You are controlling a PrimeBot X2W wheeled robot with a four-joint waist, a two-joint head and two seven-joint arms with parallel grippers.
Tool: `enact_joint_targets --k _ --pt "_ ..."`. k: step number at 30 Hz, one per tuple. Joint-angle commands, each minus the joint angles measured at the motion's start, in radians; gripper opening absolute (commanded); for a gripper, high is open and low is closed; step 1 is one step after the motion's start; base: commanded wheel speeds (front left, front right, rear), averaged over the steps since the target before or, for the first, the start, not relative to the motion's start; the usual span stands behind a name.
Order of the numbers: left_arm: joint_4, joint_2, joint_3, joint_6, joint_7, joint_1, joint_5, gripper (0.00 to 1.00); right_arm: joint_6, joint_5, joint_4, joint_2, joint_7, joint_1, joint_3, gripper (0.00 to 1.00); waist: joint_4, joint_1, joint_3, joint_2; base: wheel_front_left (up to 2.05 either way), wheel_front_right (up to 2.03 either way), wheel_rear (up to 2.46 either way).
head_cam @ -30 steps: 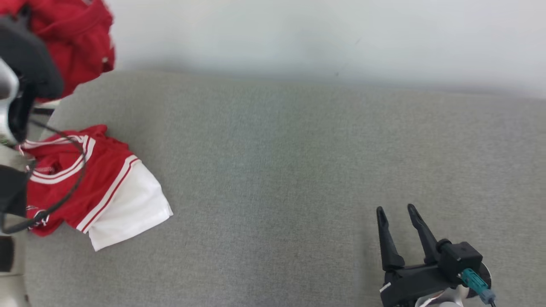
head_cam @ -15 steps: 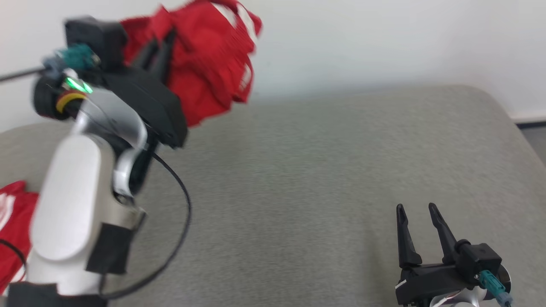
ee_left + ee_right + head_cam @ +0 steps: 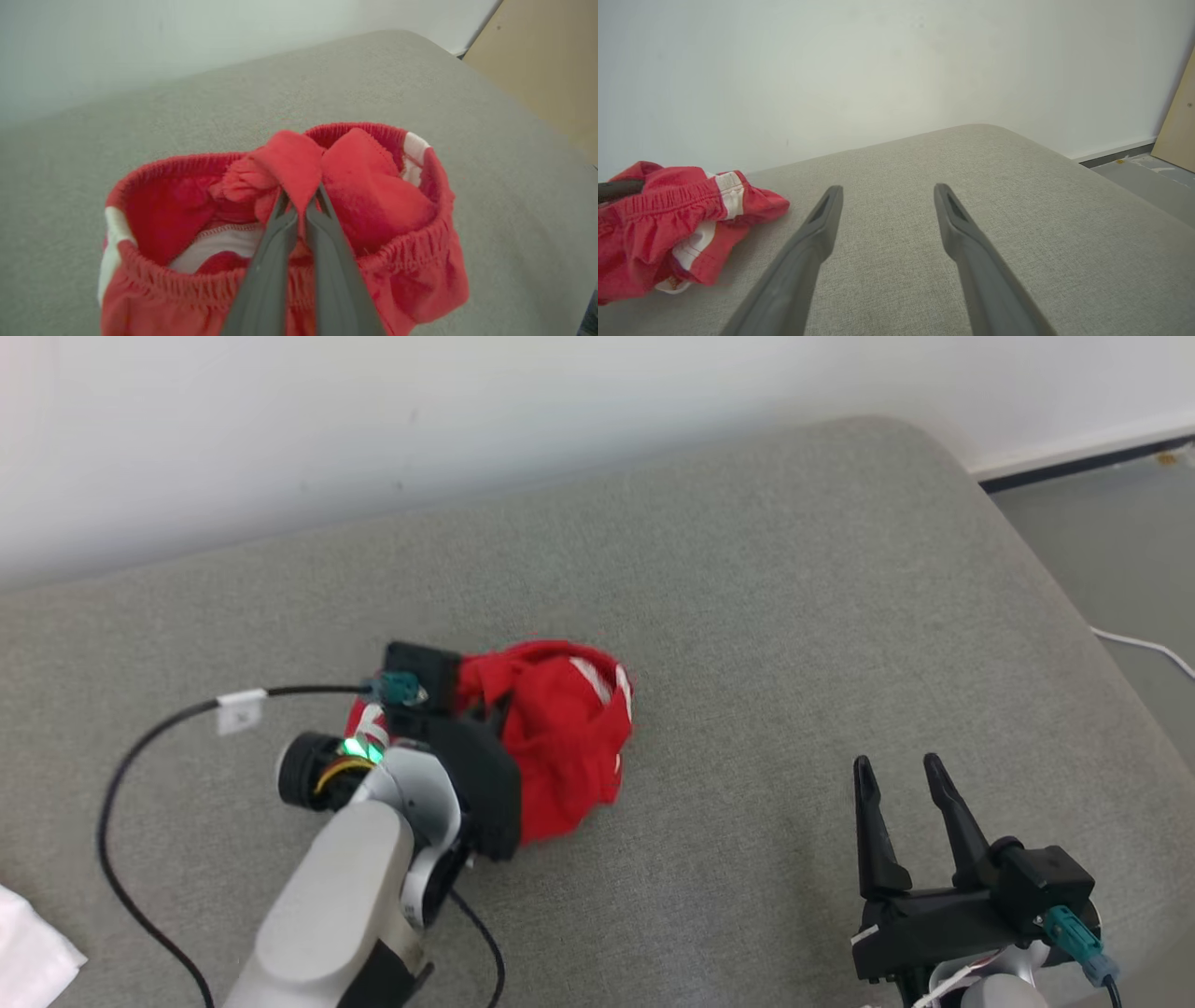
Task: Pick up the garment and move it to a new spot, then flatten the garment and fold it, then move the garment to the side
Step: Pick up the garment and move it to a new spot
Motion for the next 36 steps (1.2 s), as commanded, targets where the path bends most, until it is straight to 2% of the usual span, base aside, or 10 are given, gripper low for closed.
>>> enact_joint_targets --k 1,2,3,9,17,21,24,26,31,36 --pt "0.028 -0.01 -0.013 -0.004 -0.009 0.0 0.008 0.0 -0.002 0.008 -0.003 0.002 -0.001 -0.006 0.004 1.0 -0.004 -0.0002 0.025 -0.0001 0.0 0.0 0.0" --pt "0.051 -0.013 -0.023 -0.005 -0.023 -0.003 0.003 0.31 -0.002 0.008 0.0 0.002 0.0 -0.006 0.008 1.0 0.002 -0.0002 0.026 -0.0001 0.0 0.0 0.0" --pt "0.073 -0.015 -0.031 -0.004 -0.032 -0.006 0.001 1.0 -0.002 0.011 0.002 0.002 -0.001 -0.007 0.012 1.0 0.008 -0.0002 0.027 -0.0001 0.0 0.0 0.0" --pt "0.12 -0.025 -0.068 -0.003 -0.101 -0.008 -0.051 1.0 -0.002 0.006 0.005 0.001 -0.001 0.004 0.001 1.0 0.068 -0.0002 0.015 -0.0001 0.0 0.0 0.0" --pt "-0.003 -0.019 -0.096 0.015 -0.256 0.058 -0.059 1.0 -0.002 -0.014 0.016 0.001 0.0 0.039 -0.026 1.0 0.168 -0.0002 -0.037 -0.0001 0.0 0.0 0.0" --pt "-0.094 0.009 -0.055 0.071 -0.396 0.168 -0.061 1.0 -0.002 -0.001 0.02 0.002 -0.001 0.05 -0.035 1.0 0.193 -0.0002 -0.079 -0.0001 0.0 0.0 0.0" --pt "-0.162 0.028 -0.02 0.086 -0.489 0.262 -0.073 1.0 -0.002 -0.007 0.019 0.001 -0.001 0.068 -0.048 1.0 0.209 -0.0002 -0.103 -0.0001 0.0 0.0 0.0" --pt "-0.183 0.046 -0.012 0.091 -0.51 0.289 -0.06 1.0 -0.002 -0.012 0.018 0.001 -0.001 0.071 -0.054 1.0 0.215 -0.0002 -0.109 -0.0001 0.0 0.0 0.0" --pt "-0.305 0.053 0.106 0.148 -0.549 0.452 -0.056 1.0 -0.002 -0.009 0.017 0.001 -0.001 0.09 -0.071 1.0 0.228 -0.0002 -0.134 -0.0001 0.0 0.0 0.0" --pt "-0.462 0.035 0.224 0.115 -0.549 0.593 0.018 1.0 -0.002 -0.012 0.014 0.002 -0.001 0.099 -0.083 1.0 0.242 -0.0002 -0.143 -0.0001 0.0 0.0 0.0"
